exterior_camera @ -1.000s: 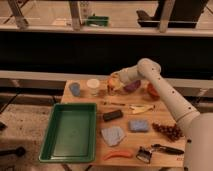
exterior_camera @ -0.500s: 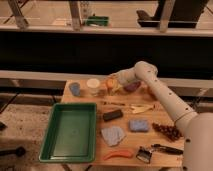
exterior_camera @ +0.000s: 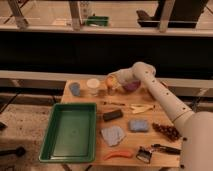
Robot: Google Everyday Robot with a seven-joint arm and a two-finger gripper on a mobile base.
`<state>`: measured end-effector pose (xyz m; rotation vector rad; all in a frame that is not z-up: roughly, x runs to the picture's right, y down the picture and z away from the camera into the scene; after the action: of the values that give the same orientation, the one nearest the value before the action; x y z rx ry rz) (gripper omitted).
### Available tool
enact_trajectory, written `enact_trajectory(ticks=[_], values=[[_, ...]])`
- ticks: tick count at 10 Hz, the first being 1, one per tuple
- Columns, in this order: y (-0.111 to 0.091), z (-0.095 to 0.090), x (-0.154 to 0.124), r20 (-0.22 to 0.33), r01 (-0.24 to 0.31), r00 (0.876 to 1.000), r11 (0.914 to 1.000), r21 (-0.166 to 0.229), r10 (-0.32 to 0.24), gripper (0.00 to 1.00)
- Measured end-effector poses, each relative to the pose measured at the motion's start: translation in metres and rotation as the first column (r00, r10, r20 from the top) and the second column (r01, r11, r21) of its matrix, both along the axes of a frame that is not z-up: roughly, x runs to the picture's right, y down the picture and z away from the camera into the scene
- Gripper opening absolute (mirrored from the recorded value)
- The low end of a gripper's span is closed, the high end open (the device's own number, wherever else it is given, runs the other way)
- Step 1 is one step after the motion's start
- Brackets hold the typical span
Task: Place apple in metal cup
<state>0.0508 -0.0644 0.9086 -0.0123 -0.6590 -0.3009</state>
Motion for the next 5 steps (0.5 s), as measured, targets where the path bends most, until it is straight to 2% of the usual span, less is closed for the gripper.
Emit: enact_trajectory(ticks=[5], values=[[-0.0011,0.0051,0.0019,-0.01,0.0,1.0,0.9999,0.014,0.001,0.0]])
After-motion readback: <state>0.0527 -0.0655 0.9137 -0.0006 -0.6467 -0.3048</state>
